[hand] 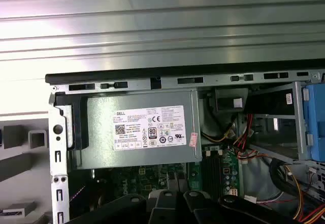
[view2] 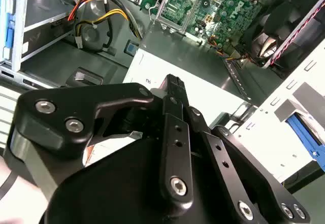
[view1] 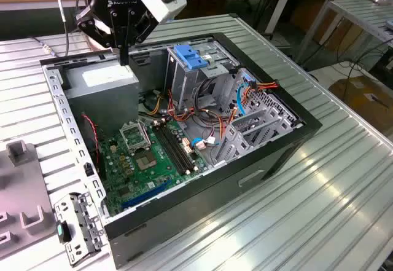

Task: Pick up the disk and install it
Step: 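Reach for the disk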

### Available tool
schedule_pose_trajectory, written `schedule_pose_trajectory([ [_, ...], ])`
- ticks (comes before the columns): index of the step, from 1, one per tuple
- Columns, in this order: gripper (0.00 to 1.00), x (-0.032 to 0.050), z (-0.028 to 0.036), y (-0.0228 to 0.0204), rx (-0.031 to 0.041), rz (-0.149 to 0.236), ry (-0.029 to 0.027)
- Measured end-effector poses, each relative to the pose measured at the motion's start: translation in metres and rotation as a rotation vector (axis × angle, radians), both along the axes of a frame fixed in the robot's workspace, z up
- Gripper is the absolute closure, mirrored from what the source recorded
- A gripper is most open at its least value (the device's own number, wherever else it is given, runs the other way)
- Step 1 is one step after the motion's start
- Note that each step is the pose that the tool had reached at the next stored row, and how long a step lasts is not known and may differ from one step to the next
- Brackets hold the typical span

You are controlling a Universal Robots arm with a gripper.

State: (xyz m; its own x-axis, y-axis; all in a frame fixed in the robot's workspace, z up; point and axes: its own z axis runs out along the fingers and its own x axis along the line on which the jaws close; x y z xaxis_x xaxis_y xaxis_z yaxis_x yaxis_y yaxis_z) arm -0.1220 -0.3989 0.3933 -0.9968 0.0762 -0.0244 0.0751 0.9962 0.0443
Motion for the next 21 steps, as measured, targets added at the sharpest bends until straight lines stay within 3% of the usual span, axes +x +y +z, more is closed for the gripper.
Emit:
schedule_pose_trajectory([
  [12, 0.89, -0.0023, 0.0000, 0.0000, 0.0001, 0.000, -0.0001],
  [21, 0.89, -0.0110, 0.0000, 0.0000, 0.0000, 0.000, 0.0002],
])
